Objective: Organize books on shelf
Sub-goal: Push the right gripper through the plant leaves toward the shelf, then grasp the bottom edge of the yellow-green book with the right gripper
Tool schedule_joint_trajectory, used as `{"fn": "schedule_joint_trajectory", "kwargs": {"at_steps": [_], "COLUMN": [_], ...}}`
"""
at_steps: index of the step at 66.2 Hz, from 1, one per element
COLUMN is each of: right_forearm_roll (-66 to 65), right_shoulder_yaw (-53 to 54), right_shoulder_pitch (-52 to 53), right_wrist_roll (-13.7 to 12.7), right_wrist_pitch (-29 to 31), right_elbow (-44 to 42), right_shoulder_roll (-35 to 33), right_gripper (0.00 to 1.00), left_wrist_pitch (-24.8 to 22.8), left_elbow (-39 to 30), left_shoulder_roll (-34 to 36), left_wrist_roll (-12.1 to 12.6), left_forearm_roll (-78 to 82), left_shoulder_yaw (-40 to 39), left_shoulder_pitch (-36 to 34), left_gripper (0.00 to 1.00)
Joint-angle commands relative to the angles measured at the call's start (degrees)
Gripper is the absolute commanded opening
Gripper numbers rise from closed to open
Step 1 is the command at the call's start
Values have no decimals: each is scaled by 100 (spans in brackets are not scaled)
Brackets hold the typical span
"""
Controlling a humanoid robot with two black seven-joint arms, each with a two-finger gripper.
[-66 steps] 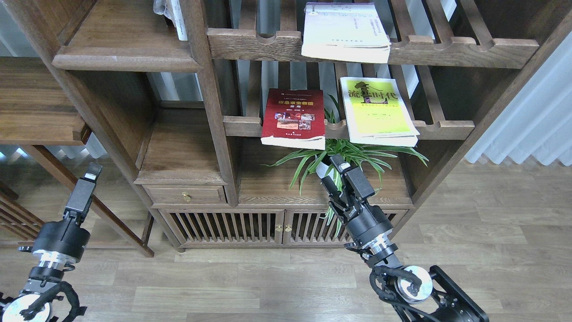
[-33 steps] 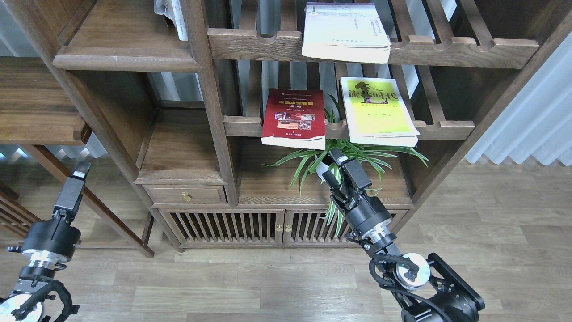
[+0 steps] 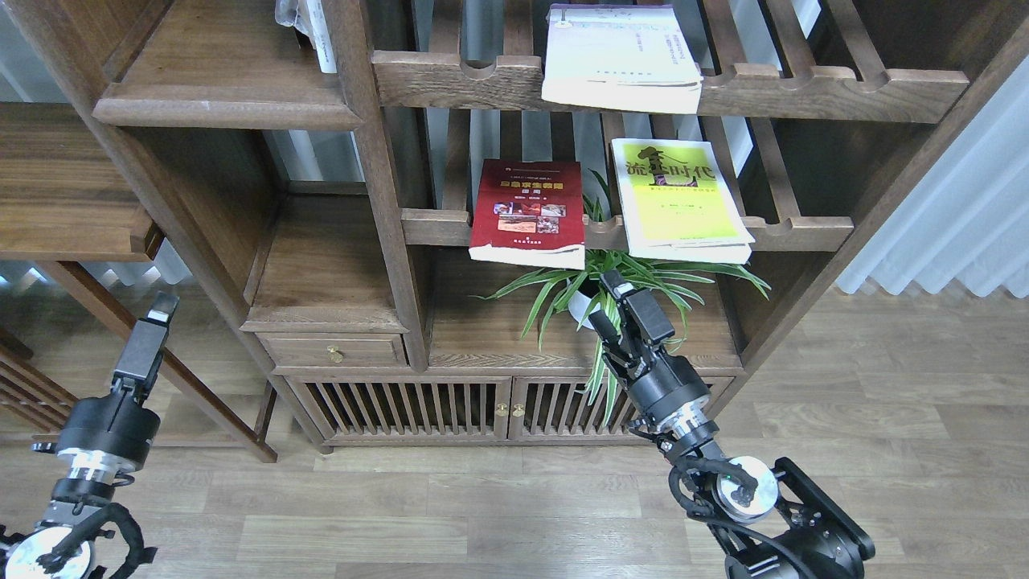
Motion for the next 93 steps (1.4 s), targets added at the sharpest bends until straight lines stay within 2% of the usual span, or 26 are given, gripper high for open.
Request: {"fn": "schedule_joint_trajectory", "kwargs": {"at_steps": [1, 46, 64, 74, 93], "right_forearm_roll": [-8, -26, 9, 9, 369], "right_shoulder_yaw": [-5, -67, 12, 56, 522], "right_shoulder_pitch": [44, 79, 694, 896, 1380], "right_wrist_roll": [0, -9, 0, 0, 0], "right_wrist_pitch": [-13, 13, -119, -163, -743], "right_elbow": [-10, -19, -836, -1021, -1469], "right_shoulder_roll": [0, 0, 0, 0, 0], "right_gripper": [100, 100, 100, 100, 100], "left_wrist_pitch": [0, 0, 0, 0, 0], "left_elbow": [6, 32, 41, 41, 32], "left_shoulder_roll": [6, 33, 41, 41, 59], "left_wrist_roll": [-8, -8, -8, -17, -17], "left_forearm_roll": [0, -8, -8, -8, -8], "left_shoulder_yaw": [-31, -128, -294, -418, -567], "left_shoulder_pitch": [7, -2, -11, -11, -11], "left_gripper": [100, 100, 100, 100, 100]}}
